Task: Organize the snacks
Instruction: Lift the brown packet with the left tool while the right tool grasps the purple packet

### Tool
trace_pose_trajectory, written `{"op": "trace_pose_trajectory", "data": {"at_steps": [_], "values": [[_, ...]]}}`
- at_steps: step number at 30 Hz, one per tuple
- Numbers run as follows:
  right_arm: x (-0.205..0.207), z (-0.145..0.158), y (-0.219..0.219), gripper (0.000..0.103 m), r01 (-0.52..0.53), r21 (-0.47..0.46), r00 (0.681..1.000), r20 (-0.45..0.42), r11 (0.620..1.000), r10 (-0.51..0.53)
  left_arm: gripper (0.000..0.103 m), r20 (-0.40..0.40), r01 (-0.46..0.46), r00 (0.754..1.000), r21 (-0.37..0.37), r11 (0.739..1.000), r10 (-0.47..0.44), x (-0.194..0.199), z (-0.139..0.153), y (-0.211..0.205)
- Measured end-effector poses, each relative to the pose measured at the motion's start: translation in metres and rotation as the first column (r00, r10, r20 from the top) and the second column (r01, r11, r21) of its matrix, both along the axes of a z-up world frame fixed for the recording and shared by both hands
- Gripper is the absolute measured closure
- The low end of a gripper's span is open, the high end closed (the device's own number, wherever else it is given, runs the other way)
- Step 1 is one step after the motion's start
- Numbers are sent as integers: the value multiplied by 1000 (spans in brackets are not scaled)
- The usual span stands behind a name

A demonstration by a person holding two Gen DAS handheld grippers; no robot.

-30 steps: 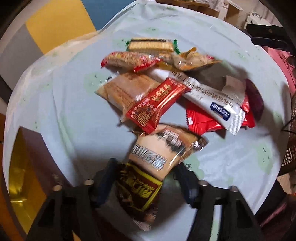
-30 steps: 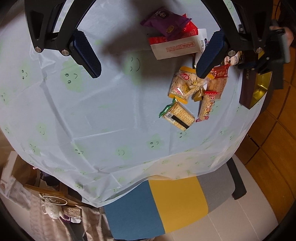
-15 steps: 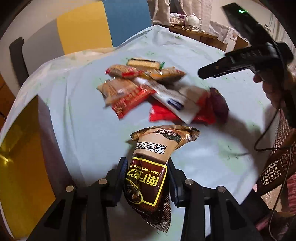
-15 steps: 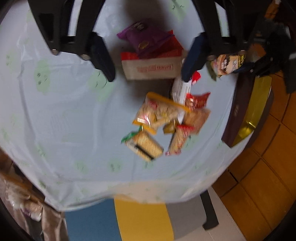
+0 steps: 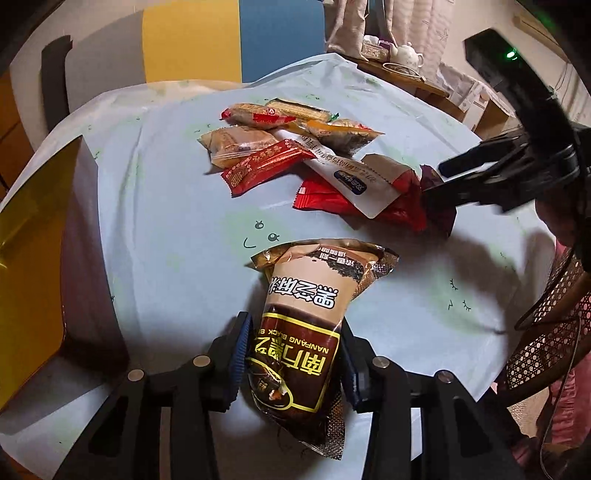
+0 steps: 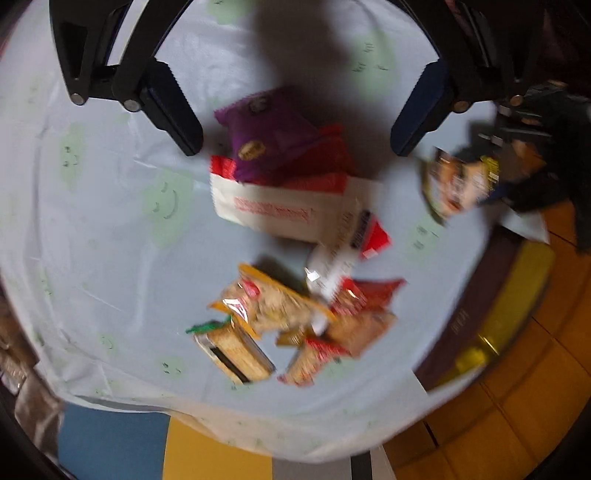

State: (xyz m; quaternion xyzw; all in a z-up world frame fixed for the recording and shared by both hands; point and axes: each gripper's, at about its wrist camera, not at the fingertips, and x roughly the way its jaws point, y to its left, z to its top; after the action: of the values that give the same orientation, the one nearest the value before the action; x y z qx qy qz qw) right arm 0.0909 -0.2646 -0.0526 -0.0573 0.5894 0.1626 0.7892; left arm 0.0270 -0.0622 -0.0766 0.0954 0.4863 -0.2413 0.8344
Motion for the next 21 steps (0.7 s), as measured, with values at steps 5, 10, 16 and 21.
{"op": "trace_pose_trajectory", "data": {"at_steps": [5,10,16,21], "values": [[-2,-8,-1,52,-8,-90,1000,6,996,9,64,8,-24,1000,-34,999,24,-2,3,4],[-1,-7,-4,52,15,-116,1000,20,993,-13,65,-8,-49,999,-188,981,48,-3,32,25],[-2,-12,-8,51,21,-158,1000,19,987,-18,65,1,-195,977,-379,905,211,14,86,90],[-1,-20,6,51,6,-204,999,35,979,1,65,-47,-418,897,-410,810,439,59,102,153]]}}
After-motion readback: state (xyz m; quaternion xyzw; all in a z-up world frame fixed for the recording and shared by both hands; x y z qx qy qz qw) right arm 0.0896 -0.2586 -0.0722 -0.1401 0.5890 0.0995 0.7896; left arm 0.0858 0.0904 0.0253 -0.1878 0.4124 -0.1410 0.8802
